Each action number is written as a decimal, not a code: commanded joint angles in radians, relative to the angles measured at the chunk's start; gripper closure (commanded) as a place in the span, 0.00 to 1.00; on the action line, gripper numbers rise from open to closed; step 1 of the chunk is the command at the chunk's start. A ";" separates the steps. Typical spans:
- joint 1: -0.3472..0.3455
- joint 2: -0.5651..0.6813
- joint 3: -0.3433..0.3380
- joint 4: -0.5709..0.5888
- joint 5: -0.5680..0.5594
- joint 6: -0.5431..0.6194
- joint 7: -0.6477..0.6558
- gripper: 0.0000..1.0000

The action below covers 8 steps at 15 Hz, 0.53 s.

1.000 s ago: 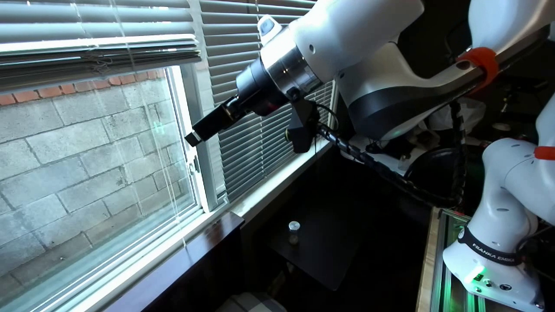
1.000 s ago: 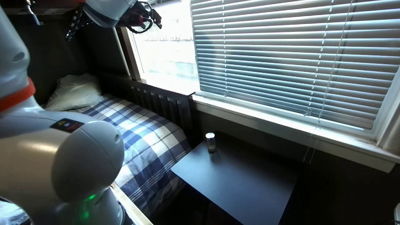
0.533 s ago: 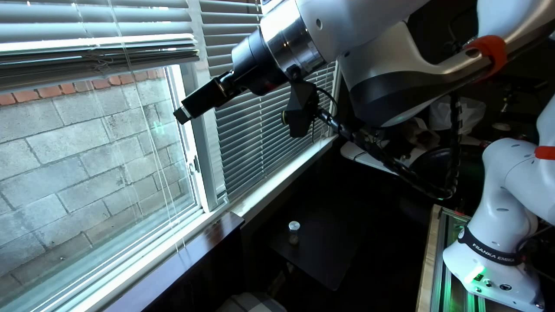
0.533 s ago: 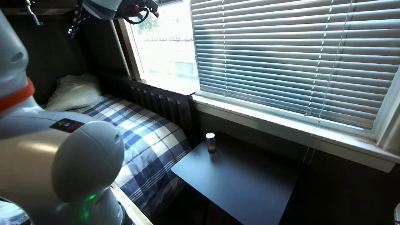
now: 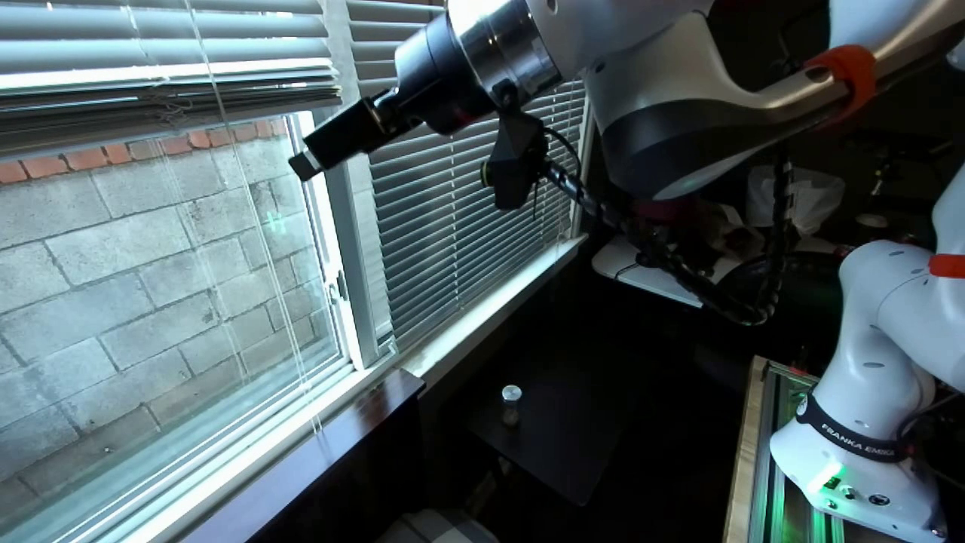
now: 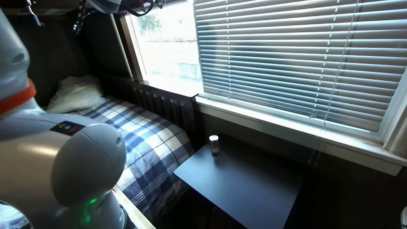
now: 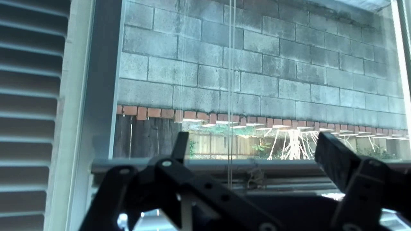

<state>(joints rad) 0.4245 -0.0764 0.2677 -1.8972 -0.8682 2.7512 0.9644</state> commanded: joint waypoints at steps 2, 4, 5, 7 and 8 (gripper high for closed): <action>-0.007 0.038 -0.001 0.139 -0.043 -0.020 -0.062 0.00; -0.006 0.062 -0.002 0.188 -0.046 -0.002 -0.081 0.00; -0.004 0.078 -0.003 0.208 -0.037 0.011 -0.104 0.00; -0.003 0.110 -0.005 0.243 -0.028 0.044 -0.135 0.00; -0.005 0.127 -0.006 0.259 -0.026 0.062 -0.151 0.00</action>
<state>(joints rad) 0.4196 -0.0162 0.2617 -1.7036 -0.8867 2.7668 0.8548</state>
